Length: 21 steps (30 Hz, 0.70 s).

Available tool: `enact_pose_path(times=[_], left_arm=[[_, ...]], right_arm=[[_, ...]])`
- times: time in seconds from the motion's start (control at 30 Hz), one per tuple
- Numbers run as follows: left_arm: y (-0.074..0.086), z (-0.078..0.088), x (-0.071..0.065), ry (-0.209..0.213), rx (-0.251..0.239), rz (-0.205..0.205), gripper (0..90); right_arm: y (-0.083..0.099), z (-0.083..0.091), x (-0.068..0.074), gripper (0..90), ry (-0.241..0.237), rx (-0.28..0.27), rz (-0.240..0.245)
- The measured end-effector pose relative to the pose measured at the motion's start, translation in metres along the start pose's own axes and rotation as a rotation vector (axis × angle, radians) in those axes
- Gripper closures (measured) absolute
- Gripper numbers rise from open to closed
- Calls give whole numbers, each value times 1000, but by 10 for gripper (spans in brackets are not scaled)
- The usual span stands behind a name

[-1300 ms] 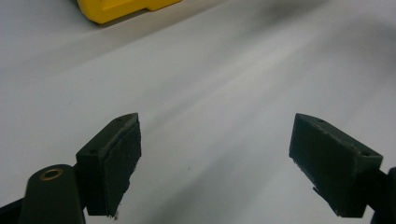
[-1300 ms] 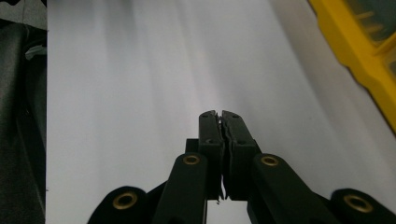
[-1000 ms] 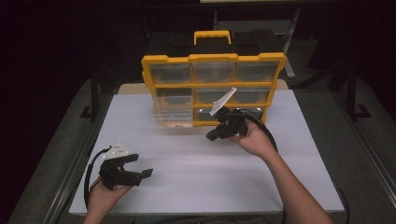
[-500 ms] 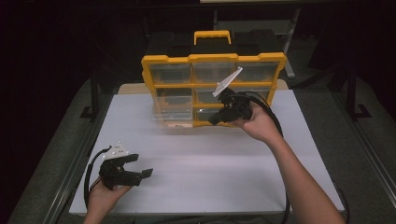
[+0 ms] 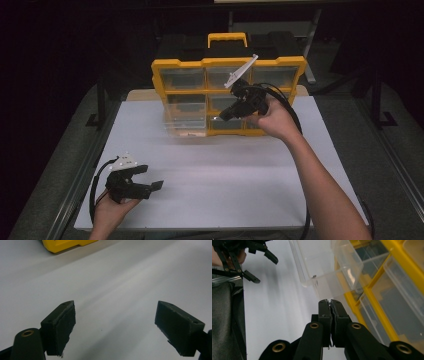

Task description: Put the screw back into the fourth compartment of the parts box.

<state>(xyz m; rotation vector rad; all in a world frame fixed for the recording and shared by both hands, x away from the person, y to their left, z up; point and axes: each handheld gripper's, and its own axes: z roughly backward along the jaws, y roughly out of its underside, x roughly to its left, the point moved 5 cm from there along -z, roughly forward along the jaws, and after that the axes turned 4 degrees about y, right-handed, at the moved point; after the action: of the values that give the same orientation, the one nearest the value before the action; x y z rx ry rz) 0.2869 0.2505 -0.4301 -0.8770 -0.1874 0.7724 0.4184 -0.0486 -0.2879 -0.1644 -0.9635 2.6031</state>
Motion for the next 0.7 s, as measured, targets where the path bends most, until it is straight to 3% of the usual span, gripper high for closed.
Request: enact_pose_path(times=[0.23, 0.7], left_arm=[[0, 0, -1, 2, -4, 2, 165], [1, 0, -1, 7, 7, 2, 165]], right_arm=[[-27, 3, 3, 863, 0, -9, 36], [-65, -26, 13, 862, -17, 30, 81]])
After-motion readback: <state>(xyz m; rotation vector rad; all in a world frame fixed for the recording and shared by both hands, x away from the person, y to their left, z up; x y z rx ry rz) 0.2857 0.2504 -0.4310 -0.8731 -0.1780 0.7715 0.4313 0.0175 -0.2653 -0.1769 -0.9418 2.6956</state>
